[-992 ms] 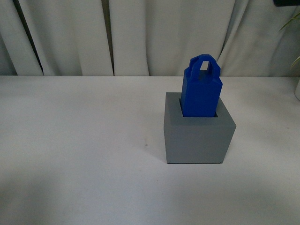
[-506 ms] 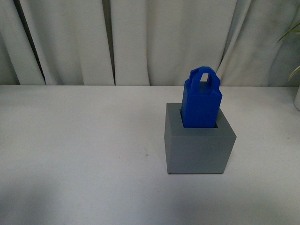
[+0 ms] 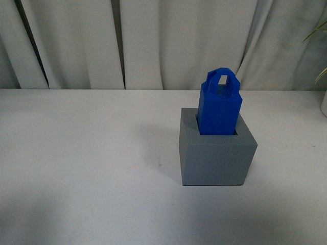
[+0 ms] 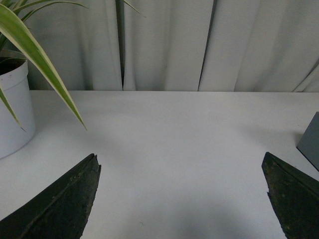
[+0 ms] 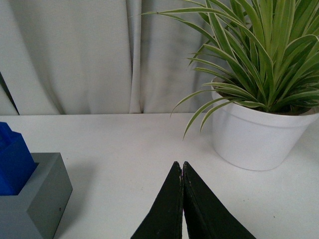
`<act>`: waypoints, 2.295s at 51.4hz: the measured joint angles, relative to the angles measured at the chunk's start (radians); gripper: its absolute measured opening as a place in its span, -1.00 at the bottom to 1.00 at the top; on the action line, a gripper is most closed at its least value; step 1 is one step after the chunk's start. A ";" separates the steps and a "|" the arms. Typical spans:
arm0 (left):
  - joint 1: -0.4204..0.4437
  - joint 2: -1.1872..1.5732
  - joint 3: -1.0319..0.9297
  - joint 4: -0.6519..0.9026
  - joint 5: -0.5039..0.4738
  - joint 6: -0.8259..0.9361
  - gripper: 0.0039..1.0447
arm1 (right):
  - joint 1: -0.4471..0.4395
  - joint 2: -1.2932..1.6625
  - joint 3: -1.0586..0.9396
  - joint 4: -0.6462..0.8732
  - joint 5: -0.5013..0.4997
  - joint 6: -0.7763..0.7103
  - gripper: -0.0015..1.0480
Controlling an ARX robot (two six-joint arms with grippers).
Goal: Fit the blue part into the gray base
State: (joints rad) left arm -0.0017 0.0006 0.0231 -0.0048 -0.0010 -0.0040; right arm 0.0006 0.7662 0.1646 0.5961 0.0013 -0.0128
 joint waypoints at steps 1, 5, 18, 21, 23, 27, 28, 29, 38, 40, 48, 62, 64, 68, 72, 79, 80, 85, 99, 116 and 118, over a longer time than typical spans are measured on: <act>0.000 0.000 0.000 0.000 0.000 0.000 0.89 | 0.000 -0.015 -0.010 -0.005 0.000 0.000 -0.95; 0.000 0.000 0.000 0.000 0.001 0.000 0.89 | 0.000 -0.064 -0.041 -0.025 0.000 0.000 -0.95; 0.000 0.000 0.000 0.000 0.001 0.000 0.89 | 0.000 -0.211 -0.100 -0.110 -0.002 0.000 -0.95; 0.000 0.000 0.000 0.000 0.001 0.000 0.89 | 0.000 -0.235 -0.107 -0.127 -0.002 0.001 -0.95; 0.000 0.000 0.000 0.000 0.001 0.000 0.89 | 0.000 -0.254 -0.113 -0.141 -0.002 0.001 -0.95; 0.000 0.000 0.000 0.000 0.001 0.000 0.89 | 0.000 -0.286 -0.121 -0.165 -0.003 0.001 -0.95; 0.000 0.000 0.000 0.000 0.001 0.000 0.89 | 0.000 -0.299 -0.124 -0.175 -0.002 0.001 -0.95; 0.000 0.000 0.000 0.000 0.001 0.000 0.89 | 0.000 -0.307 -0.128 -0.178 -0.002 0.001 -0.95; 0.000 0.000 0.000 0.000 0.001 0.000 0.89 | 0.000 -0.380 -0.160 -0.211 -0.002 0.002 -0.95; 0.000 0.000 0.000 0.000 0.001 0.000 0.89 | 0.000 -0.394 -0.160 -0.224 -0.003 0.002 -0.95; 0.000 0.000 0.000 0.000 0.001 0.000 0.89 | 0.000 -0.454 -0.160 -0.280 -0.003 0.002 -0.95; 0.000 0.000 0.000 0.000 0.001 0.000 0.89 | 0.000 -0.531 -0.160 -0.356 -0.003 0.002 -0.95; 0.000 0.000 0.000 0.000 0.001 0.000 0.89 | 0.000 -0.539 -0.160 -0.365 -0.003 0.002 -0.95; 0.000 0.000 0.000 0.000 0.001 0.000 0.89 | 0.000 -0.570 -0.160 -0.396 -0.003 0.002 -0.95; 0.000 0.000 0.000 0.000 0.001 0.000 0.89 | 0.000 -0.593 -0.160 -0.418 -0.003 0.002 -0.95; 0.000 0.000 0.000 0.000 0.000 0.000 0.89 | 0.000 -0.723 -0.159 -0.583 -0.004 0.002 -0.95; 0.000 0.000 0.000 0.000 0.001 0.000 0.89 | 0.000 -0.746 -0.159 -0.589 -0.004 0.002 -0.95; 0.000 0.000 0.000 0.000 0.001 0.000 0.89 | 0.000 -0.761 -0.159 -0.593 -0.003 0.002 -0.95; 0.000 0.000 0.000 0.000 0.001 0.000 0.89 | 0.000 -0.762 -0.159 -0.594 -0.004 0.001 -0.34; 0.000 0.000 0.000 0.000 0.001 0.000 0.89 | 0.000 -0.762 -0.159 -0.594 -0.004 0.001 0.64; 0.000 0.000 0.000 0.000 0.001 0.000 0.89 | 0.000 -0.762 -0.159 -0.594 -0.004 0.001 0.75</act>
State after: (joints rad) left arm -0.0017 0.0006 0.0231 -0.0048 -0.0002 -0.0036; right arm 0.0006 0.0044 0.0059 0.0025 -0.0025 -0.0116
